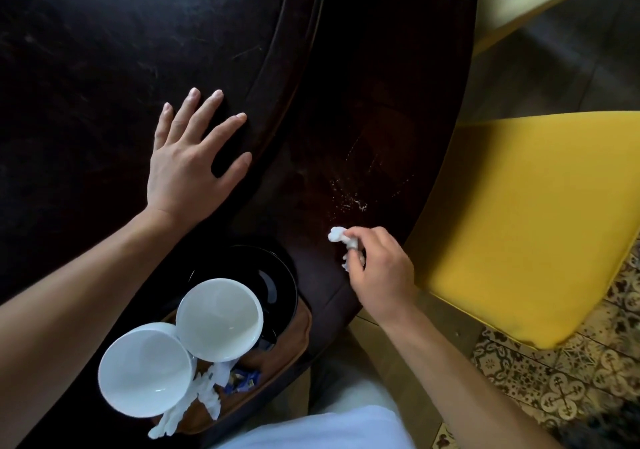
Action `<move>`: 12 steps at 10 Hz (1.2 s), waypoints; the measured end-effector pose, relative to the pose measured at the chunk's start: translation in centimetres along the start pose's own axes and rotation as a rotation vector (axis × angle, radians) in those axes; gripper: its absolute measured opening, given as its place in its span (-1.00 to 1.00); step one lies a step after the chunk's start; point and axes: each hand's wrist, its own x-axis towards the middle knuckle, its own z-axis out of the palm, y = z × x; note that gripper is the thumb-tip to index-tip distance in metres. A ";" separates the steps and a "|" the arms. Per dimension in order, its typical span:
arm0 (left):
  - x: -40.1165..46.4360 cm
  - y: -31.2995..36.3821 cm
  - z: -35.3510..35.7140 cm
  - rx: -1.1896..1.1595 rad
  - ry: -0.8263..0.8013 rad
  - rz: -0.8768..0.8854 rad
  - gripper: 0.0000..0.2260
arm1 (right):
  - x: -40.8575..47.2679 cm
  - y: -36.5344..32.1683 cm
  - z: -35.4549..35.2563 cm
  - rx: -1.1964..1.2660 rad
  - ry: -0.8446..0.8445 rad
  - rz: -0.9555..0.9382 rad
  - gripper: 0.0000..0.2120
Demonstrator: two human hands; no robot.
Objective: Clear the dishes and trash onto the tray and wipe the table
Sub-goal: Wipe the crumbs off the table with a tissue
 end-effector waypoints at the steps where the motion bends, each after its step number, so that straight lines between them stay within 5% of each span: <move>1: -0.1 0.0 0.1 -0.001 -0.003 0.000 -0.54 | 2.7 1.6 -1.6 0.082 0.144 0.110 -0.74; 3: 0.0 0.0 0.0 -0.007 -0.001 -0.005 -0.54 | 8.9 6.1 -5.2 0.010 0.311 0.293 -0.76; 8: 0.1 -0.1 0.0 -0.005 -0.001 0.000 -0.54 | 3.6 -0.4 0.0 0.074 0.053 -0.064 -0.81; 10: 0.1 -0.1 0.0 -0.010 0.006 0.010 -0.54 | 13.4 1.9 -4.4 0.068 0.268 0.042 -0.80; 12: 0.0 -0.2 0.0 -0.008 0.008 0.009 -0.55 | 19.2 2.0 -5.3 -0.026 0.212 0.008 -0.76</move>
